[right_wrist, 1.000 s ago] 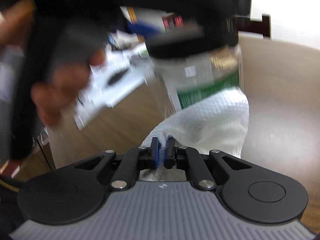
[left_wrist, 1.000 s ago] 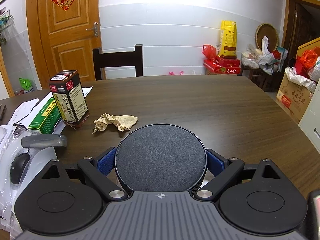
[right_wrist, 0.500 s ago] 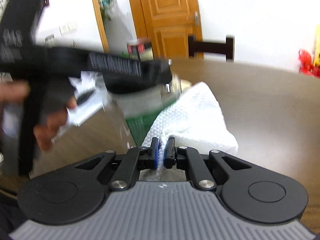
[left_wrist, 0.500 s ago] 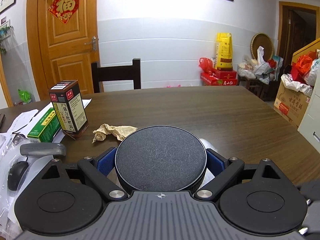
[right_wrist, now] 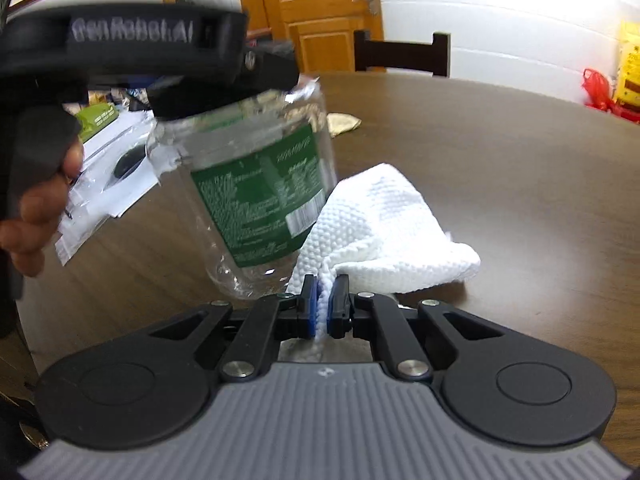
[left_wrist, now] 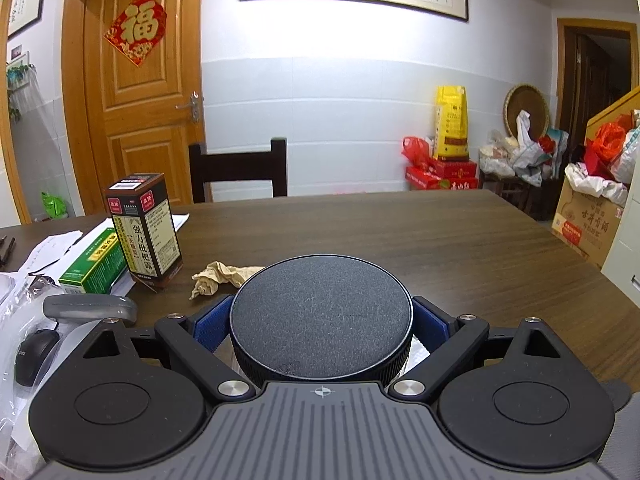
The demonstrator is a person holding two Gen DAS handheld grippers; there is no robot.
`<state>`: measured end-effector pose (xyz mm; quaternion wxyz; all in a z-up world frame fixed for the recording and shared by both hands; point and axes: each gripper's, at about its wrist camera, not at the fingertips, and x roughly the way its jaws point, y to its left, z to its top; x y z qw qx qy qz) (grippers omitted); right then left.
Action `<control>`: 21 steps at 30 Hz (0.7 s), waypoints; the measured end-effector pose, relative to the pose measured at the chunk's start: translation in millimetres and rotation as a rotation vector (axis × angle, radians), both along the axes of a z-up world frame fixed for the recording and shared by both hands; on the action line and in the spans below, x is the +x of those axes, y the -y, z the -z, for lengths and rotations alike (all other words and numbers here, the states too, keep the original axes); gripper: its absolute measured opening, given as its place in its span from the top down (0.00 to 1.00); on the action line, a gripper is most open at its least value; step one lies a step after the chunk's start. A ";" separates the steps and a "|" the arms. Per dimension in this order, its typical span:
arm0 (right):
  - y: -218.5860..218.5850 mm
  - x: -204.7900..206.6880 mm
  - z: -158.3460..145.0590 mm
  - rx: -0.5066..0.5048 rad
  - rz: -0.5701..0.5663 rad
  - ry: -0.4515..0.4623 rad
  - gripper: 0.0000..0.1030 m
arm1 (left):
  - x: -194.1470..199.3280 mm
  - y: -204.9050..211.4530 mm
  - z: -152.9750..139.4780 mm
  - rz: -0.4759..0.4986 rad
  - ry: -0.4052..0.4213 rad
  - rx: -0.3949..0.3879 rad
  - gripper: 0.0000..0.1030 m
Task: Clean container
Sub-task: 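Pull the towel away from the jar with the right gripper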
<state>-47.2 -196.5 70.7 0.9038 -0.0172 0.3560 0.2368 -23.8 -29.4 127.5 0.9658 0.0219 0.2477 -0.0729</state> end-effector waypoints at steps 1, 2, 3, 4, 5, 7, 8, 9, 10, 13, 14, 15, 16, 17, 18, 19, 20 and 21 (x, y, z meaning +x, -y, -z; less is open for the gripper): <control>1.1 -0.9 -4.0 -0.002 0.007 0.012 0.92 | -0.9 0.2 0.9 -0.004 0.010 -0.001 0.08; 6.9 6.1 4.4 -0.004 0.012 0.024 0.92 | -1.6 0.0 1.6 -0.007 0.018 -0.002 0.08; 9.4 7.5 5.0 -0.007 0.018 0.039 0.92 | -1.9 -0.4 2.3 -0.008 0.024 -0.005 0.08; 13.4 0.8 3.0 -0.012 0.023 0.056 0.92 | -2.3 -0.8 3.0 -0.010 0.031 -0.008 0.08; 15.8 -3.9 0.4 -0.014 0.029 0.077 0.92 | -2.7 -1.2 3.7 -0.012 0.037 -0.011 0.08; 17.3 -10.5 -7.0 -0.009 0.040 0.126 0.92 | -3.4 -2.1 4.9 -0.014 0.049 -0.015 0.08; 17.9 -13.6 -12.4 0.008 0.036 0.155 0.92 | -3.7 -2.5 5.4 -0.013 0.053 -0.015 0.08; 19.4 -17.7 -18.7 0.027 0.029 0.180 0.92 | -4.1 -2.9 5.9 -0.012 0.057 -0.015 0.08; 19.3 -19.8 -22.8 0.034 0.020 0.193 0.92 | -4.4 -3.2 6.3 -0.011 0.061 -0.015 0.08; 13.8 -15.6 -17.5 0.010 -0.006 0.181 0.92 | -5.1 -4.0 7.2 -0.006 0.067 -0.016 0.08; 13.1 -13.0 -16.7 -0.001 -0.007 0.158 0.92 | -5.3 -4.6 7.2 -0.005 0.069 -0.017 0.08; 12.3 -10.7 -16.3 -0.011 -0.005 0.134 0.92 | -5.4 -5.2 7.2 -0.005 0.071 -0.017 0.08; 11.7 -12.2 -14.1 -0.024 0.003 0.110 0.92 | -5.2 -5.9 7.3 -0.007 0.073 -0.017 0.08; 11.8 -12.3 -9.7 -0.038 0.016 0.091 0.92 | -4.8 -6.9 7.1 -0.009 0.074 -0.018 0.08; 12.9 -11.6 -7.3 -0.042 0.031 0.083 0.92 | -4.4 -8.0 6.9 -0.012 0.074 -0.020 0.08; 14.1 -11.0 -5.9 -0.044 0.045 0.078 0.92 | -4.2 -9.2 6.9 -0.014 0.075 -0.024 0.08; 15.6 -10.8 -6.4 -0.043 0.056 0.079 0.92 | -4.0 -10.4 6.8 -0.016 0.076 -0.027 0.08; 16.6 -12.7 -8.1 -0.041 0.067 0.086 0.92 | -3.9 -11.6 6.8 -0.018 0.078 -0.030 0.08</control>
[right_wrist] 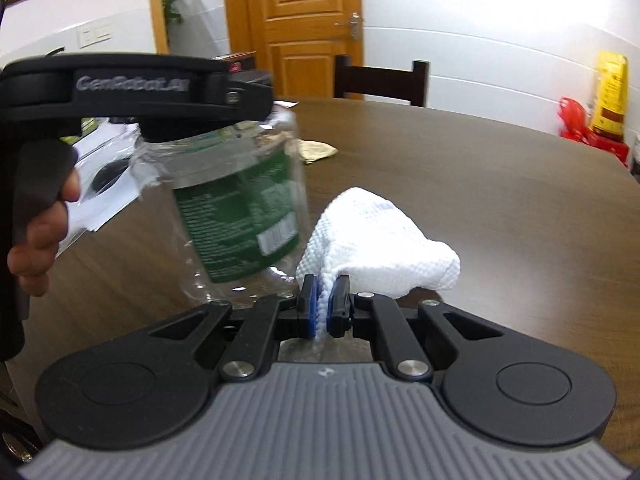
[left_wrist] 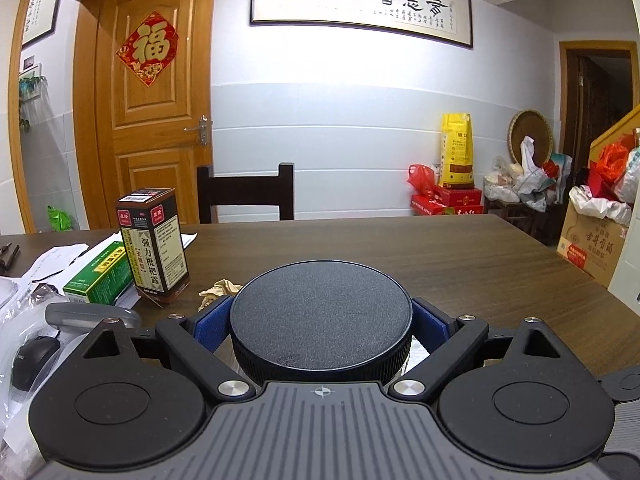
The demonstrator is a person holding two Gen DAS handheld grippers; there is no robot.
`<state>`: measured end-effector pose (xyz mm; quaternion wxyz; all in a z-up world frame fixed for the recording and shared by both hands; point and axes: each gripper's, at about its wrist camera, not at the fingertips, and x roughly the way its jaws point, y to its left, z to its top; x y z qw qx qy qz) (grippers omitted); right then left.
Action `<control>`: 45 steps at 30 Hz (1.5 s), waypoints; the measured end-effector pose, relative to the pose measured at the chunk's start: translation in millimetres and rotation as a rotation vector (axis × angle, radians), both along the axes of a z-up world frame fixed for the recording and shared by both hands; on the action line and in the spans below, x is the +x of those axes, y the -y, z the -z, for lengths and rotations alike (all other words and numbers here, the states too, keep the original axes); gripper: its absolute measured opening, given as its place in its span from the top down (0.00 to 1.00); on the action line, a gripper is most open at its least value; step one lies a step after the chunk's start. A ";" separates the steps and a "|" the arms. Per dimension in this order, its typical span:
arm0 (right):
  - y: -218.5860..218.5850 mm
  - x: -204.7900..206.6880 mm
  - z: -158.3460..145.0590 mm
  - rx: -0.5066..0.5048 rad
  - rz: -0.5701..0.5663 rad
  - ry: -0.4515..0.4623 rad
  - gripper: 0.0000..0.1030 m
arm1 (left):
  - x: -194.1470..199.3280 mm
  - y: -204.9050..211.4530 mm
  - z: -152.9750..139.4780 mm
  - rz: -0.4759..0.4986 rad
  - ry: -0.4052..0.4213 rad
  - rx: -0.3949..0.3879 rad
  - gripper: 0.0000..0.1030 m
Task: Clean container
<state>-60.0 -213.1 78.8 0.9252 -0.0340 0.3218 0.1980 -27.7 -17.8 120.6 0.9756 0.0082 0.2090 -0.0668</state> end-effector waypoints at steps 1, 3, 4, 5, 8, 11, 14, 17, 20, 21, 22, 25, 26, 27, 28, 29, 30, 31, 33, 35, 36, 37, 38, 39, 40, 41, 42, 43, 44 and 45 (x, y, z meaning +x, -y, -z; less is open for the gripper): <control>1.1 1.7 -0.9 0.003 0.010 0.010 0.92 | 0.3 -0.8 0.1 -0.002 0.002 -0.001 0.08; 3.5 5.3 -3.6 0.009 0.031 0.033 0.92 | 1.5 -1.4 0.5 -0.005 0.003 -0.001 0.08; 3.0 5.7 -5.1 0.010 0.042 0.045 0.92 | 2.1 -1.7 0.6 -0.007 0.004 -0.001 0.08; 1.9 6.3 -6.2 0.011 0.053 0.057 0.92 | 2.8 -1.9 0.8 -0.009 0.004 -0.001 0.08; 0.9 7.1 -9.4 0.017 0.085 0.090 0.92 | 5.1 -3.9 -0.3 -0.014 0.004 -0.006 0.08; 4.3 4.9 -15.8 0.024 0.105 0.111 0.92 | 8.4 -6.3 -0.6 -0.025 0.005 -0.009 0.08; 8.3 -6.0 -24.1 0.030 0.117 0.119 0.92 | 10.7 -8.3 -1.1 -0.040 0.015 -0.009 0.08; 12.1 1.3 -22.0 0.034 0.124 0.123 0.92 | 12.7 -9.3 -0.5 -0.046 0.020 -0.008 0.08; 12.0 7.5 -21.9 0.037 0.127 0.124 0.92 | 13.4 -9.4 0.0 -0.049 0.021 -0.007 0.08; 11.7 10.7 -21.2 0.038 0.128 0.125 0.92 | 13.3 -9.2 0.1 -0.050 0.020 -0.007 0.08; 11.8 12.5 -20.7 0.039 0.128 0.126 0.92 | 13.2 -8.9 0.2 -0.051 0.019 -0.007 0.08; 12.1 15.3 -20.3 0.039 0.129 0.125 0.92 | 12.8 -8.2 0.5 -0.052 0.017 -0.007 0.08; 11.8 15.8 -19.8 0.039 0.128 0.124 0.92 | 12.7 -8.4 0.3 -0.053 0.017 -0.008 0.08; 11.6 16.3 -19.4 0.040 0.128 0.122 0.92 | 12.4 -8.8 -0.1 -0.052 0.016 -0.010 0.08; 11.1 16.2 -18.6 0.039 0.126 0.120 0.92 | 11.8 -9.3 -0.5 -0.051 0.015 -0.012 0.08; 10.4 15.4 -17.7 0.038 0.123 0.117 0.91 | 11.1 -9.8 -1.0 -0.050 0.014 -0.012 0.08; 9.6 13.0 -17.0 0.039 0.120 0.114 0.91 | 10.1 -10.5 -1.4 -0.048 0.014 -0.012 0.08; 9.0 10.5 -15.7 0.038 0.114 0.109 0.91 | 8.7 -11.5 -1.7 -0.045 0.014 -0.013 0.08; 8.6 5.7 -12.0 0.035 0.107 0.100 0.91 | 4.6 -13.3 -3.5 -0.041 0.011 -0.016 0.08; 8.3 2.0 -6.6 0.036 0.089 0.080 0.91 | -0.4 -16.5 -2.9 -0.027 0.006 -0.019 0.08; 8.2 -0.3 -4.0 0.036 0.079 0.073 0.91 | -3.6 -18.8 -2.6 -0.015 0.003 -0.018 0.08; 7.8 -3.2 -1.7 0.033 0.068 0.067 0.91 | -7.2 -21.3 -2.5 -0.001 0.002 -0.015 0.08; 7.5 -6.6 0.2 0.030 0.054 0.062 0.91 | -10.8 -23.8 -2.4 0.013 0.001 -0.012 0.08; 7.5 -10.8 1.5 0.029 0.043 0.060 0.91 | -14.4 -26.3 -2.3 0.027 0.000 -0.009 0.08; 6.9 -14.0 3.3 0.026 0.033 0.057 0.91 | -18.7 -28.2 -2.7 0.040 -0.003 -0.006 0.08; 6.5 -16.7 5.2 0.022 0.024 0.053 0.91 | -23.0 -30.4 -3.3 0.052 -0.007 -0.003 0.08; 6.2 -19.5 7.0 0.019 0.015 0.048 0.91 | -26.6 -33.1 -3.8 0.063 -0.011 -0.003 0.08; 6.0 -22.4 8.8 0.019 0.005 0.047 0.91 | -30.0 -35.7 -4.2 0.072 -0.015 -0.005 0.08; 6.0 -25.6 9.9 0.023 -0.006 0.047 0.91 | -33.4 -38.4 -4.7 0.081 -0.019 -0.006 0.08; 6.2 -28.5 11.0 0.024 -0.013 0.048 0.91 | -36.4 -40.5 -5.1 0.087 -0.023 -0.009 0.08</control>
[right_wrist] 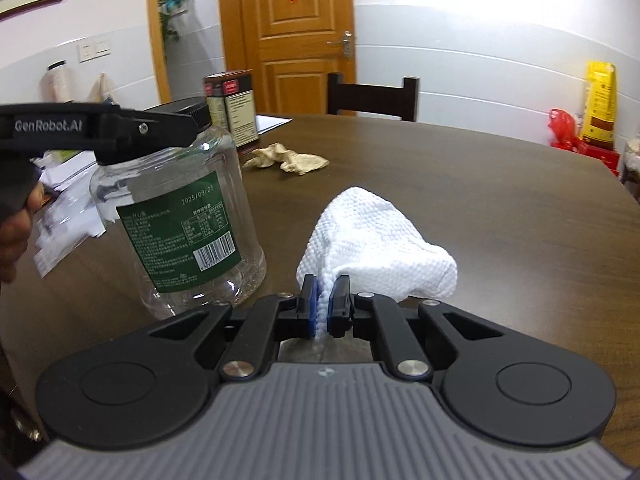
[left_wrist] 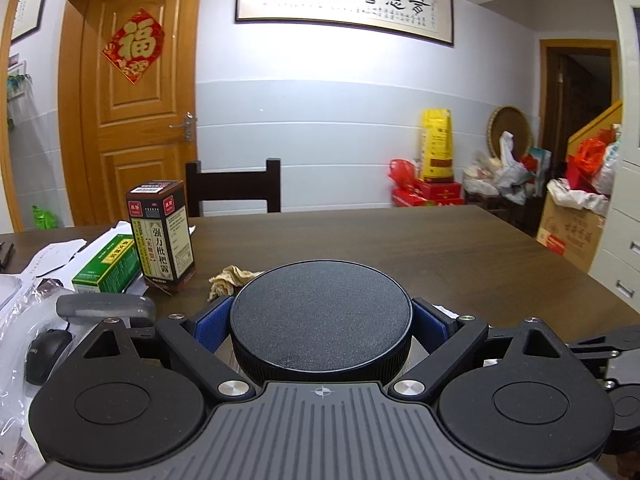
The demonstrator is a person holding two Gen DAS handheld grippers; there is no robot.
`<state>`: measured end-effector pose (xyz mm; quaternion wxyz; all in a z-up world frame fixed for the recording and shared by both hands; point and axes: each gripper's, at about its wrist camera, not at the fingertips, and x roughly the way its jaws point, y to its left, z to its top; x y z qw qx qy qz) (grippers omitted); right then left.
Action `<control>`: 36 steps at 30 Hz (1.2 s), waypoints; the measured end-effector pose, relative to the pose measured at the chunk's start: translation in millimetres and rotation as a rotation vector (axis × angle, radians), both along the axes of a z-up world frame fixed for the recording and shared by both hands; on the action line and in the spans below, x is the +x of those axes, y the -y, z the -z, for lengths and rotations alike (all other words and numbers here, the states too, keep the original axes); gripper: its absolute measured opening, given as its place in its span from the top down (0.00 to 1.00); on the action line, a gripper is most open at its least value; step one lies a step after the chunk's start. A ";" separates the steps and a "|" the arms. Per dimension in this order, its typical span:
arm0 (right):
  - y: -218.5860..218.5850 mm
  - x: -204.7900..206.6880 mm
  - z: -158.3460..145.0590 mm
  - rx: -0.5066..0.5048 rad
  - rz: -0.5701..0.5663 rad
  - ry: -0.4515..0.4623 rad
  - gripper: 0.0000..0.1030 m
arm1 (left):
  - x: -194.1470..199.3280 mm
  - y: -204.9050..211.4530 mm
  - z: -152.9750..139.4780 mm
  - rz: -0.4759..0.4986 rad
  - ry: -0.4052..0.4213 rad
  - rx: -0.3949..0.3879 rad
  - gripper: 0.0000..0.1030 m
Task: Clean container
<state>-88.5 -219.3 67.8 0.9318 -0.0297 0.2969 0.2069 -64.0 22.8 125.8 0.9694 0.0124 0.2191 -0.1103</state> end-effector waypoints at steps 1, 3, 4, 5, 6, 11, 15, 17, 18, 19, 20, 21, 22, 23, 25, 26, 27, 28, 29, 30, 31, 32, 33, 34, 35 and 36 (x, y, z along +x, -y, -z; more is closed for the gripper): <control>-0.1 -1.4 1.8 -0.001 0.001 -0.001 0.91 | -2.1 -1.2 -0.3 -0.001 -0.003 -0.003 0.08; -1.4 -1.8 6.8 -0.006 0.011 -0.008 0.91 | -5.2 -1.7 -0.2 -0.013 -0.004 -0.008 0.08; -2.2 -0.9 9.5 -0.011 0.019 -0.011 0.91 | -6.5 -0.5 0.5 -0.020 0.000 -0.008 0.08; -2.9 -0.1 12.0 -0.017 0.026 -0.012 0.91 | -7.6 1.9 1.6 -0.025 0.007 -0.005 0.08; -3.6 0.7 14.5 -0.023 0.034 -0.013 0.91 | -8.5 4.5 3.0 -0.028 0.016 0.000 0.08; -4.5 3.2 21.9 -0.038 0.047 -0.036 0.91 | -15.8 14.5 11.9 -0.028 0.077 0.033 0.08; -7.1 4.7 24.8 -0.046 0.044 -0.042 0.88 | -20.8 16.2 16.7 -0.034 0.122 0.046 0.08; -8.0 5.2 24.8 -0.052 0.047 -0.040 0.80 | -22.0 16.0 20.2 -0.027 0.142 0.060 0.08; -8.2 5.3 24.6 -0.053 0.048 -0.039 0.74 | -22.6 15.9 22.0 -0.022 0.152 0.068 0.06; -8.1 5.4 24.3 -0.053 0.051 -0.037 0.70 | -23.3 15.8 23.8 -0.016 0.162 0.076 0.05; -7.8 5.5 23.8 -0.053 0.055 -0.034 0.63 | -24.9 15.6 25.0 -0.013 0.175 0.081 0.05; -7.5 5.5 23.4 -0.052 0.059 -0.031 0.54 | -27.3 15.4 25.8 -0.011 0.189 0.083 0.04; -7.3 5.6 22.9 -0.051 0.061 -0.030 0.50 | -28.7 15.4 26.7 -0.011 0.199 0.083 0.04; -7.3 5.2 22.4 -0.048 0.062 -0.026 0.45 | -29.3 15.7 27.6 -0.013 0.206 0.082 0.04; -8.2 4.7 21.8 -0.048 0.059 -0.020 0.44 | -28.6 14.5 28.7 -0.013 0.205 0.065 0.03; -8.9 4.4 21.9 -0.051 0.059 -0.017 0.44 | -27.9 13.7 29.1 -0.013 0.203 0.054 0.03; -9.6 4.7 22.4 -0.056 0.059 -0.019 0.44 | -27.8 13.4 29.4 -0.011 0.201 0.045 0.03; -10.2 5.7 23.5 -0.060 0.057 -0.029 0.44 | -27.2 13.4 29.4 -0.007 0.196 0.040 0.04; -10.5 6.6 24.7 -0.061 0.057 -0.039 0.45 | -26.5 13.8 29.1 -0.004 0.193 0.038 0.05; -10.8 7.2 25.9 -0.064 0.061 -0.045 0.46 | -26.5 14.4 29.0 -0.003 0.193 0.038 0.06; -10.9 7.7 27.2 -0.069 0.062 -0.051 0.47 | -26.9 14.9 29.0 -0.003 0.195 0.039 0.06; -10.9 7.9 28.5 -0.073 0.063 -0.055 0.49 | -27.3 15.3 29.2 -0.003 0.197 0.040 0.06; -10.8 8.0 29.8 -0.076 0.067 -0.057 0.53 | -27.8 15.7 29.5 -0.003 0.199 0.041 0.06; -10.9 8.4 31.2 -0.079 0.068 -0.061 0.54 | -27.8 15.0 29.8 -0.003 0.200 0.042 0.06; -11.2 9.4 32.6 -0.084 0.070 -0.066 0.55 | -27.9 14.8 29.8 -0.003 0.200 0.043 0.06; -11.5 10.0 34.1 -0.089 0.073 -0.067 0.59 | -28.0 15.1 30.0 -0.004 0.200 0.044 0.06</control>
